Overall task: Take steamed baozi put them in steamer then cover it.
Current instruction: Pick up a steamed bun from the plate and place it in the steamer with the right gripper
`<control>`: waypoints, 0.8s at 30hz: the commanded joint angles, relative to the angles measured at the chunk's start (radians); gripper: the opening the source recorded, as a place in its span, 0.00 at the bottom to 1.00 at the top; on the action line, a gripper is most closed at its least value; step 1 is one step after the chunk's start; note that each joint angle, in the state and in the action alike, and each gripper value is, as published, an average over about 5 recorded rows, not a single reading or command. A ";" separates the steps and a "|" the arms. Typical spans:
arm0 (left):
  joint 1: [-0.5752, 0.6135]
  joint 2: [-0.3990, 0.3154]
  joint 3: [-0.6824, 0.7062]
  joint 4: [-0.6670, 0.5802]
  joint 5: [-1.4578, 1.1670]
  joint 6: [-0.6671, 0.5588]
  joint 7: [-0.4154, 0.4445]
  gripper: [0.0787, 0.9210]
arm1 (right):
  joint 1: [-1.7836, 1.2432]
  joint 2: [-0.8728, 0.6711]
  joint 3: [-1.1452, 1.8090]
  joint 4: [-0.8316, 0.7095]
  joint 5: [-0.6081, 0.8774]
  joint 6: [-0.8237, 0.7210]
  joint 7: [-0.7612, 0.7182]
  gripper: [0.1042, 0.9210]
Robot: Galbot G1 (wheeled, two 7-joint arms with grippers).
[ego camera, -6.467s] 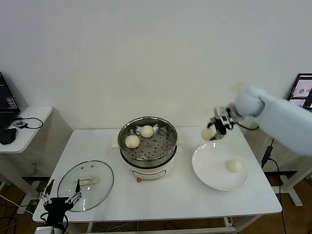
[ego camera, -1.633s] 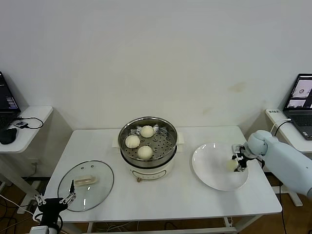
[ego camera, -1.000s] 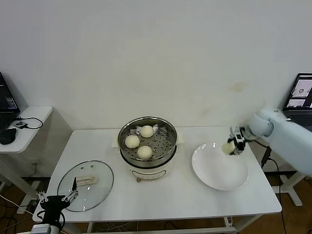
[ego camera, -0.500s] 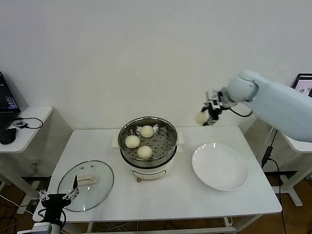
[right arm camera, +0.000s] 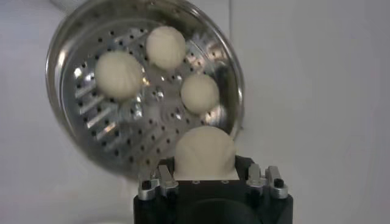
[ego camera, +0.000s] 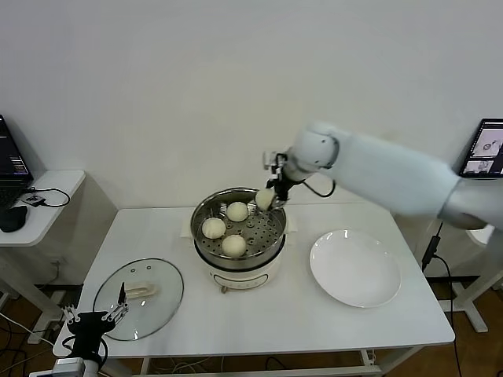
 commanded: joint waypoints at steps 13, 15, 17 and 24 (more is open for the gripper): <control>-0.006 0.001 -0.004 0.006 0.000 -0.002 0.000 0.88 | -0.143 0.114 -0.010 -0.085 -0.069 -0.091 0.064 0.63; -0.008 0.001 -0.003 0.008 0.000 -0.001 0.000 0.88 | -0.144 0.111 -0.009 -0.088 -0.080 -0.091 0.060 0.63; -0.009 0.001 -0.003 0.008 0.000 -0.001 0.000 0.88 | -0.146 0.108 -0.007 -0.091 -0.088 -0.089 0.056 0.63; -0.007 0.001 -0.004 0.005 0.000 -0.001 0.000 0.88 | -0.148 0.093 0.013 -0.079 -0.091 -0.082 0.039 0.64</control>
